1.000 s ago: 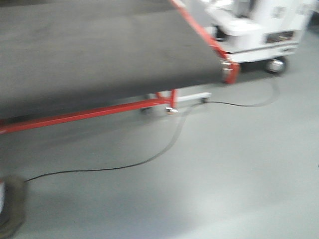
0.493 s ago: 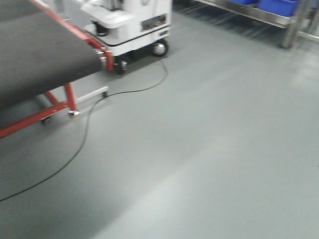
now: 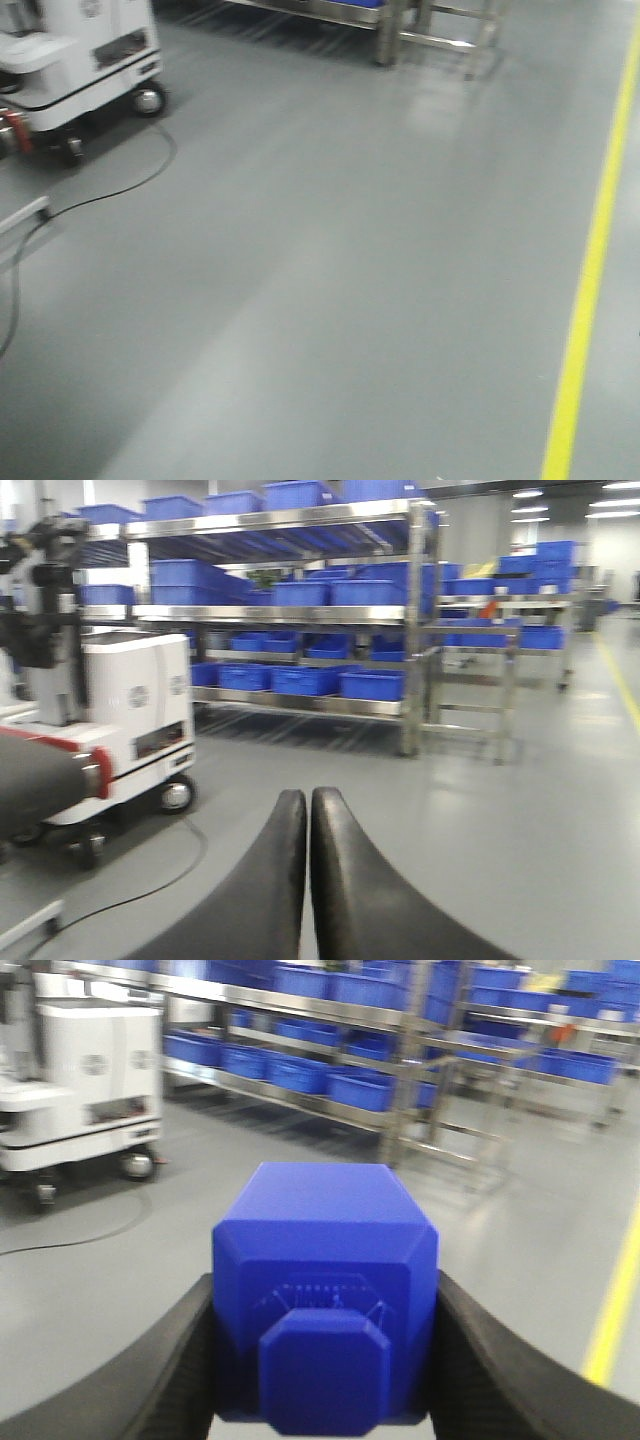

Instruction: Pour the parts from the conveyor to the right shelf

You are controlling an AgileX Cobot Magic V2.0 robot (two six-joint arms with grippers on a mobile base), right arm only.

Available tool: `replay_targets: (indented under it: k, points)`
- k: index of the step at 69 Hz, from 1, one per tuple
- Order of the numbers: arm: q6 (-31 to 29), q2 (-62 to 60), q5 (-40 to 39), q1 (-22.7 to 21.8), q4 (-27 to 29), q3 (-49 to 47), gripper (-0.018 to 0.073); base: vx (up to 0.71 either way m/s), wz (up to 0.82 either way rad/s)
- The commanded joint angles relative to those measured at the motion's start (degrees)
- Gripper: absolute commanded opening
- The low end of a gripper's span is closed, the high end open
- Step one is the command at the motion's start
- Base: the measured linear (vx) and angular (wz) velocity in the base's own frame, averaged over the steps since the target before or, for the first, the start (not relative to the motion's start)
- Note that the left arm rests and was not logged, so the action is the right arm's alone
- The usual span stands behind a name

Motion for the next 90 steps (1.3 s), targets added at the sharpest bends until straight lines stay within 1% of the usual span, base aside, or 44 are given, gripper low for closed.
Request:
replay_targets:
  k: [1,29,55,90]
  points:
    - [0.1,0.7,-5.0,0.0,-0.4,-1.6,-0.0005,-0.19,-0.74]
    - [0.1,0.7,-4.9,0.0,-0.4,-1.6,-0.0005,-0.14,-0.67]
    - [0.1,0.7,-4.9,0.0,-0.4,-1.6,-0.0005,-0.02,-0.64]
    - [0.1,0.7,-4.9,0.0,-0.4,-1.6,-0.0005,0.07,-0.32]
